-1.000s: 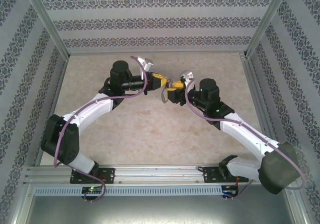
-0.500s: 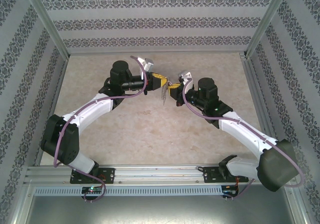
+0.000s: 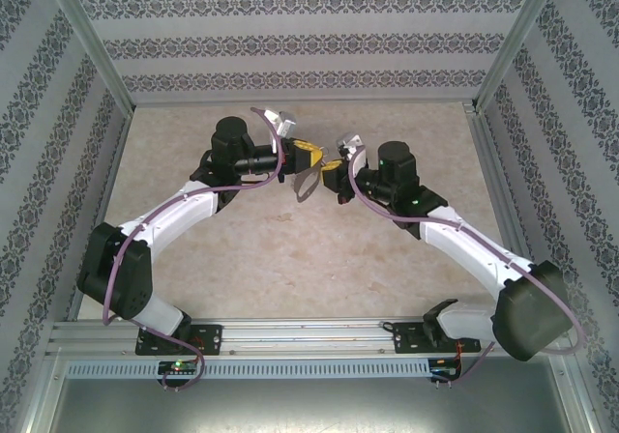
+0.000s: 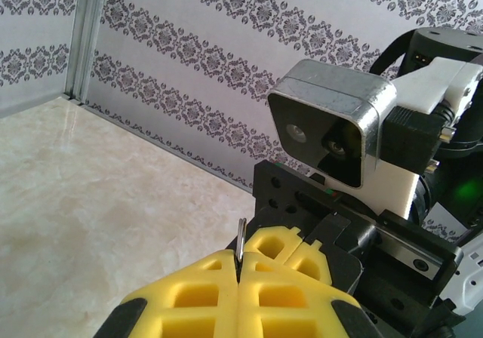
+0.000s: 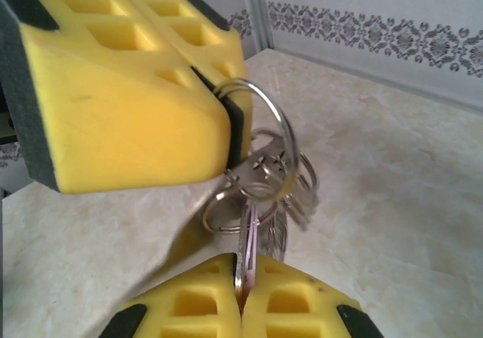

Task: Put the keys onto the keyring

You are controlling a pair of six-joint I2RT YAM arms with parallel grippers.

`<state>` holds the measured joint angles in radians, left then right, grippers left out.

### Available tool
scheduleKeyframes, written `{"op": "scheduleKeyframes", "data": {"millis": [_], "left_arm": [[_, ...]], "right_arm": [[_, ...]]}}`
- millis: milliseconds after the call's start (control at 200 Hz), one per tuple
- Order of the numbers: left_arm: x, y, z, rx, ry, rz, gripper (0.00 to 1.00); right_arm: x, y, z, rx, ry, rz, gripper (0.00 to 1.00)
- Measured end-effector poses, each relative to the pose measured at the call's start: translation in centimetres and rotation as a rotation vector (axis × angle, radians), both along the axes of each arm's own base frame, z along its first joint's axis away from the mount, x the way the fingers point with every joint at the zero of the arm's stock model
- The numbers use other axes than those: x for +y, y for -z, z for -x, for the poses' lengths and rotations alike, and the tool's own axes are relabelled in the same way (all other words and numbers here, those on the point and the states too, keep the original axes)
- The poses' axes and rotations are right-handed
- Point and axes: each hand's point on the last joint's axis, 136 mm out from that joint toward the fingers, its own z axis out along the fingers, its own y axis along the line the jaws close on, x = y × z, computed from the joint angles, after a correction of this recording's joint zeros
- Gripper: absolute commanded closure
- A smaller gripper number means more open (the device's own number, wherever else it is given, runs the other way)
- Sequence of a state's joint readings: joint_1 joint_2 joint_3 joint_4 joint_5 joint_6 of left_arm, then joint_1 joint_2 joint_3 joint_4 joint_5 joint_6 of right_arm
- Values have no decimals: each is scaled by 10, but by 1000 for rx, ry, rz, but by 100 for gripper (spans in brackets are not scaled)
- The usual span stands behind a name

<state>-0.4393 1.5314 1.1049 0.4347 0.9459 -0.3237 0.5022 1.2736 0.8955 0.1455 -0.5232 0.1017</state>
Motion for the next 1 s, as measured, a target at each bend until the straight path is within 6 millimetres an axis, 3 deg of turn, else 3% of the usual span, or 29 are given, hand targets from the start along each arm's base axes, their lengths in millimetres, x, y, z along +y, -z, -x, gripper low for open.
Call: {"op": "scheduleKeyframes", "data": {"millis": [260,400,540,744,999], "left_arm": [[0,2,0,4,0,-2,100],[0,1,0,3,0,-1,100],[0,-1,1,-2,2,4,100],[0,-4,2,-8,8,17,100],[0,-2,4,-6,13,22,100]], "right_arm": [[4,2,1,10,-18,4,100],[2,1,3,14,-16,4,74],[-12,-3,6,13,11,-6,68],[-44,-23,14,-12,89,-64,66],[-48,-40,16,-12,110,-128,66]]}}
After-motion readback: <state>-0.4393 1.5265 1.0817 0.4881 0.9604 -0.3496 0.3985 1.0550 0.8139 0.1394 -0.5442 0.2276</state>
